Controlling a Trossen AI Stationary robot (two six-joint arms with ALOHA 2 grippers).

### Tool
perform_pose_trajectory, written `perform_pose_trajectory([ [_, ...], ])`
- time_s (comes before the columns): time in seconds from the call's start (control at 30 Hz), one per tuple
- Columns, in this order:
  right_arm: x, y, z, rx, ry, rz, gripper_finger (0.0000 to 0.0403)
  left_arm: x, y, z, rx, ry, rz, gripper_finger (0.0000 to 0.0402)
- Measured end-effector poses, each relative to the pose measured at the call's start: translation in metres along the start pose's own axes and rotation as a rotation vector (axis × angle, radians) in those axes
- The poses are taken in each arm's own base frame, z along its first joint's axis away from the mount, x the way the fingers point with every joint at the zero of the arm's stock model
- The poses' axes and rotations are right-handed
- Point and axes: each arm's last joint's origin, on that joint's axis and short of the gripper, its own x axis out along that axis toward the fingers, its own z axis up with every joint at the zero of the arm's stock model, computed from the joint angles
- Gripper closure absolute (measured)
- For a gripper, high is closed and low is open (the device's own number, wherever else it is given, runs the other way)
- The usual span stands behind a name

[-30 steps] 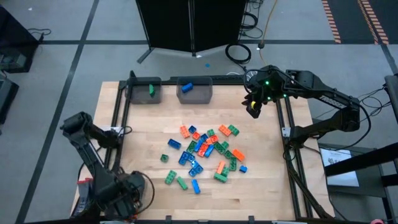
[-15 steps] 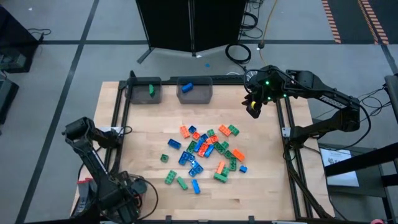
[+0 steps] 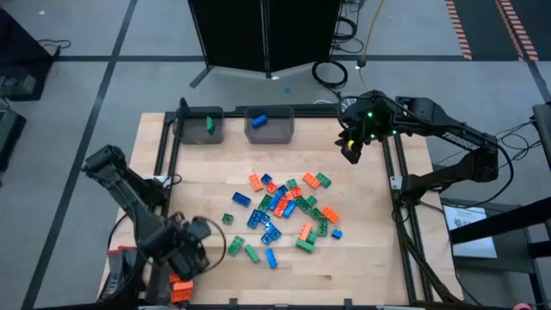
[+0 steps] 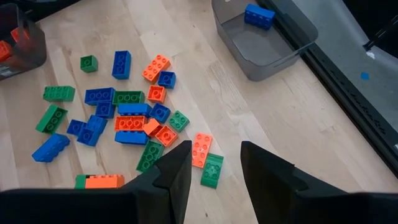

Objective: Sort blocks
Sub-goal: Put the blue gamepiece into the top right black bin

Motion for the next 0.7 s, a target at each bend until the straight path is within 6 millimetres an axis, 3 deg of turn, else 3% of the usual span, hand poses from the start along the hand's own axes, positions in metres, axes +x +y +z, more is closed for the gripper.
perform_pose_trajectory([
  [0.27,0.000,0.005,-0.001,-0.015,0.006,0.017,0.0268,-0.009,0.028,0.057,0.015,-0.262,0.066,0.0165],
  [0.47,0.000,0.009,-0.002,-0.029,0.008,0.028,0.0268,0.006,0.037,0.110,0.239,-0.290,0.118,0.0165],
  [0.7,0.000,0.010,-0.003,-0.033,0.010,0.031,0.0268,0.035,0.045,0.157,0.648,-0.203,0.142,0.0165],
])
